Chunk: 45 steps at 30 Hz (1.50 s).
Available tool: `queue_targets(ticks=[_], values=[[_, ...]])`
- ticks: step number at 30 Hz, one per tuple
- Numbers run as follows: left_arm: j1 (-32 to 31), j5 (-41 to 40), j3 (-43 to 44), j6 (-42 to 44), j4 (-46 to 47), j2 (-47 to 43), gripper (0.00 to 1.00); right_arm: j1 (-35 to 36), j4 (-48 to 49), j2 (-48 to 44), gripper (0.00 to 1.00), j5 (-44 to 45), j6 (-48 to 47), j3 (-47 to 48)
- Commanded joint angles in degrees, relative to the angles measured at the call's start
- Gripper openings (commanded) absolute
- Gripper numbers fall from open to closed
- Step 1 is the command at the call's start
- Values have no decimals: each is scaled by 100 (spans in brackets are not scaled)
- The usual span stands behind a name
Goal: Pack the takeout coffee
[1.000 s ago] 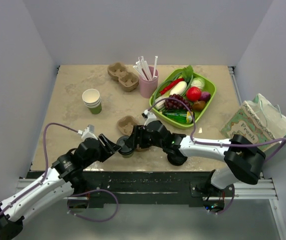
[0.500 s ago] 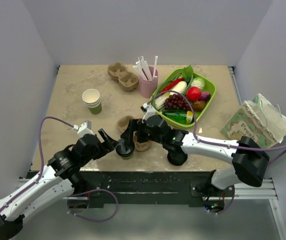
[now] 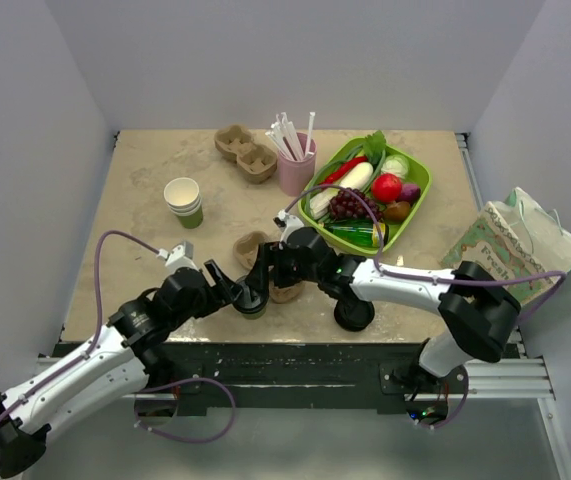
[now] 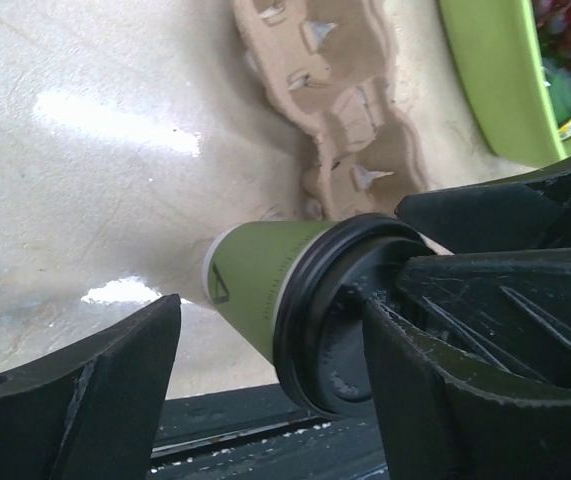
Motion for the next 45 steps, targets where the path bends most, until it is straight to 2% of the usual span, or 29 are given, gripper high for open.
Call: queue_targets(ticks=[1, 6, 7, 10, 15, 16, 18, 20, 21, 22, 24, 26, 28, 32, 36, 38, 40, 41, 43, 44, 45], values=[[15, -49, -193, 77, 437, 138, 76, -82, 174, 208, 70, -526, 1, -49], [50, -5, -413, -90, 586, 340, 75, -117, 376, 251, 59, -667, 169, -260], [59, 21, -465, -116, 595, 366, 73, -126, 368, 260, 53, -710, 178, -277], [68, 136, -588, -240, 578, 340, 65, -126, 350, 269, 42, -755, 213, -365], [85, 197, -844, -433, 525, 86, 52, -169, 446, 269, 33, -790, 353, -584], [85, 206, -879, -451, 490, 51, 47, -178, 499, 260, 31, -807, 371, -629], [94, 232, -905, -486, 428, -20, 42, -187, 587, 217, 31, -799, 389, -725], [94, 250, -923, -486, 384, -73, 40, -187, 779, 120, 31, -772, 380, -813], [94, 259, -940, -486, 367, -108, 40, -187, 816, 68, 33, -798, 241, -849], [94, 259, -932, -477, 358, -117, 40, -187, 807, 50, 41, -816, 126, -823], [94, 250, -897, -442, 323, -117, 40, -178, 588, 6, 46, -877, -243, -648], [94, 276, -853, -398, 253, -108, 41, -187, 578, -47, 55, -1027, -376, -585], [94, 285, -756, -346, 174, -90, 46, -187, 614, -187, 65, -1053, -481, -542], [94, 329, -616, -232, 68, -81, 51, -187, 220, -547, 79, -826, -771, -313], [94, 356, -318, -38, 33, -152, 80, -187, -185, -1101, 89, -439, -1000, -111], [94, 268, -177, 59, -90, -239, 86, -178, -493, -1479, 96, -71, -1122, -58], [94, 189, 69, 164, -213, -318, 95, -187, -703, -1925, 98, 316, -1193, -32], [94, 93, 157, 208, -248, -406, 99, -187, -1009, -2076, 98, 883, -1185, 3], [94, -31, 421, 305, -380, -468, 100, -196, -1562, -2567, 98, 1562, -1167, 91], [94, -109, 561, 340, -407, -486, 100, -196, -1801, -2726, 98, 2436, -1054, 300], [85, -145, 632, 375, -468, -503, 100, -205, -2082, -2832, 98, 2879, -931, 433]])
